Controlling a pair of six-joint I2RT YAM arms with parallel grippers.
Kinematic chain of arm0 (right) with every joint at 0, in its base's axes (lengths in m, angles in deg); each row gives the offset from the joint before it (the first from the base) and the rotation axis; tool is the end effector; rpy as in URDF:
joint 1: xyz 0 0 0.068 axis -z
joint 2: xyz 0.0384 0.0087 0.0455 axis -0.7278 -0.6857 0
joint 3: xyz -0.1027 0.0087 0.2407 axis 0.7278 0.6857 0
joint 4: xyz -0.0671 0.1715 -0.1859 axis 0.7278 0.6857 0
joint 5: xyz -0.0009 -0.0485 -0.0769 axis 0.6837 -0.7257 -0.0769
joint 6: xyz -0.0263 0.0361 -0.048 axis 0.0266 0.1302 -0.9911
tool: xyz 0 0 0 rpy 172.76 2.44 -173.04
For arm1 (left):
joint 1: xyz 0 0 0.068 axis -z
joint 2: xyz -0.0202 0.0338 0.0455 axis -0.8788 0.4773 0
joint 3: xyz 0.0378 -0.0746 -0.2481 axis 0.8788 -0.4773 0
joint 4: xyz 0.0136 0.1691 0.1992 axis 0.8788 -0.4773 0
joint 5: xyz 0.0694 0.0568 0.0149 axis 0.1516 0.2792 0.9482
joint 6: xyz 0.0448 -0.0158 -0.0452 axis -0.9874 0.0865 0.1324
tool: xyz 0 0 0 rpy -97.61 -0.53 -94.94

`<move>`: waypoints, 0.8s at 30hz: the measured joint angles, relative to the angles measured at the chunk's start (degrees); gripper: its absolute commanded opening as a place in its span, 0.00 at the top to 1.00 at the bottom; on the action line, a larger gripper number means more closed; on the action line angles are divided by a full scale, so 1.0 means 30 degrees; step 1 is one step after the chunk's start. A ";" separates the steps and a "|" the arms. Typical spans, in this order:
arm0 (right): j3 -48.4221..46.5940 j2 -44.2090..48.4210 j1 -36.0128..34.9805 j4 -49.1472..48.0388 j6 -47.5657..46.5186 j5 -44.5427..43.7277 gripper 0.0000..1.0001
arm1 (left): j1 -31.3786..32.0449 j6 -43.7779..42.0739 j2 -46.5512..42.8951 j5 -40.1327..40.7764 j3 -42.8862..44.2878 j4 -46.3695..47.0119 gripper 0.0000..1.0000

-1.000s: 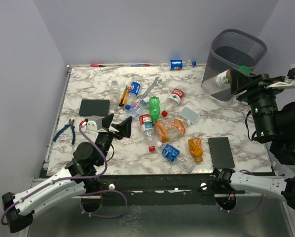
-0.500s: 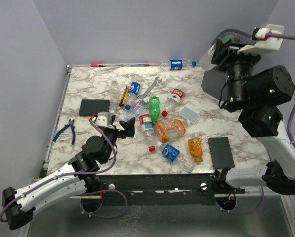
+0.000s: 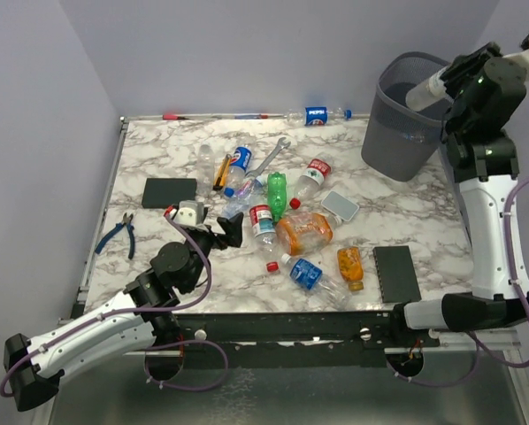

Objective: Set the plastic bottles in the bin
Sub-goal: Place the plastic bottle in the trash bin.

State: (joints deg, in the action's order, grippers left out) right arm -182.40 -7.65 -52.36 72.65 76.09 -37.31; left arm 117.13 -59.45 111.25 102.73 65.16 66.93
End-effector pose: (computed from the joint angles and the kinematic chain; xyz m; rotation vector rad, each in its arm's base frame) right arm 0.2815 0.0011 0.5476 0.6344 1.3105 0.0052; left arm 0.1229 -0.1244 0.2788 0.0367 1.5569 -0.4675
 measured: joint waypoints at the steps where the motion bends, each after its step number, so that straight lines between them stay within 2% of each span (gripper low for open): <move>1: 0.1413 0.0488 0.0342 -0.0466 0.0459 -0.0036 0.99 | 0.0000 0.0007 -0.0044 0.0117 0.0007 -0.0022 0.01; 3: 0.2164 0.0517 0.0379 -0.0933 0.0867 -0.0044 1.00 | 0.0000 0.0058 -0.0138 0.0226 0.0007 -0.0058 0.01; 8: 0.1566 -0.0605 0.0597 -0.2812 0.1093 -0.0503 0.99 | 0.0124 0.0138 -0.0226 0.0248 0.0007 -0.0066 0.01; 15: 0.3213 -0.1639 0.3118 -0.3883 0.2317 -0.0539 1.00 | 0.0124 0.0146 -0.0087 0.0284 0.0066 -0.0175 0.01; 18: 0.4197 -0.2215 0.3803 -0.3985 0.3235 0.0197 0.99 | 0.0124 0.0138 -0.0036 0.0291 0.0066 -0.0182 0.01; 19: 0.4707 -0.2288 0.3942 -0.4102 0.3534 0.0663 0.97 | 0.0124 0.0138 0.0029 0.0313 0.0066 -0.0182 0.01; 20: 0.5187 -0.2353 0.4051 -0.4153 0.3738 0.1071 0.89 | 0.0124 0.0138 0.0102 0.0321 0.0080 -0.0182 0.01; 21: 0.5479 -0.2455 0.4116 -0.4146 0.3934 0.1435 0.75 | 0.0124 0.0138 0.0219 0.0342 0.0102 -0.0197 0.01; 23: 0.5559 -0.2849 0.4175 -0.4175 0.4160 0.2171 0.41 | 0.0124 0.0138 0.0328 0.0364 0.0131 -0.0248 0.01; 24: 0.5559 -0.3024 0.4175 -0.4175 0.4197 0.2586 0.28 | 0.0124 0.0146 0.0364 0.0364 0.0131 -0.0306 0.01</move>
State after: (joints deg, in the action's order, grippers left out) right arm -165.72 -16.72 -39.83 60.13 88.68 -29.55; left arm 117.50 -59.01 112.34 103.82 65.56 66.01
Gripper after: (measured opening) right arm 0.448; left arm 0.990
